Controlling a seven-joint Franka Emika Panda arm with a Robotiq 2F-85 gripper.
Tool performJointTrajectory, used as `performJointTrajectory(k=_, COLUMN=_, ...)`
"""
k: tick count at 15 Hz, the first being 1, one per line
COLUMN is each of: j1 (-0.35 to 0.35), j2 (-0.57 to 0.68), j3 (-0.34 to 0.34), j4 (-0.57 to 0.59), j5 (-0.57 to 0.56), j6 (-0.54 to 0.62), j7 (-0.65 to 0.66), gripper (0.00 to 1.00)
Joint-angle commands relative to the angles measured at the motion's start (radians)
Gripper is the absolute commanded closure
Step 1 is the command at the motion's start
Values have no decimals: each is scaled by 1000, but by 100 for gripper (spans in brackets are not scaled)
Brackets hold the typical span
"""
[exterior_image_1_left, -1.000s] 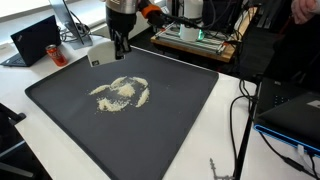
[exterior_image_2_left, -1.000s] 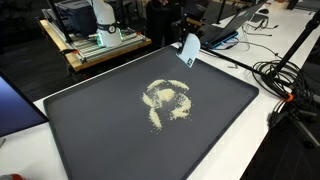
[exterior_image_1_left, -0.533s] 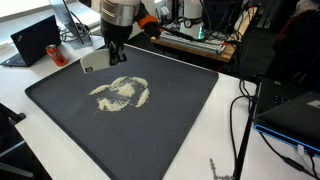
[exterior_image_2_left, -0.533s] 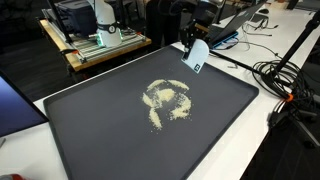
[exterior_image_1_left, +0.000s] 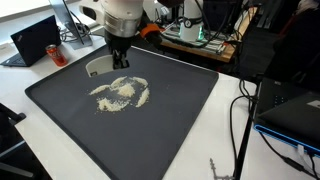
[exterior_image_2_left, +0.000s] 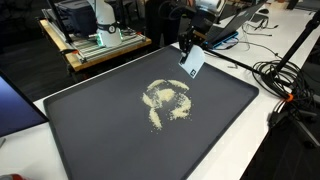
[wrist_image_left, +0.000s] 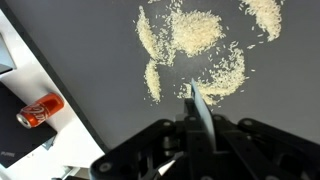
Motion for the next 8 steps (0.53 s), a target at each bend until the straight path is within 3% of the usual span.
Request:
performJointTrajectory(k=1, j1=57, j2=96, j3=-25, j4=90, j5=-38, j6=-57, j7=18, gripper=99)
performJointTrajectory(k=8, j1=128, j2=213, j3=-53, j4=183, j5=-160, j6=-51, j7=2, gripper=99)
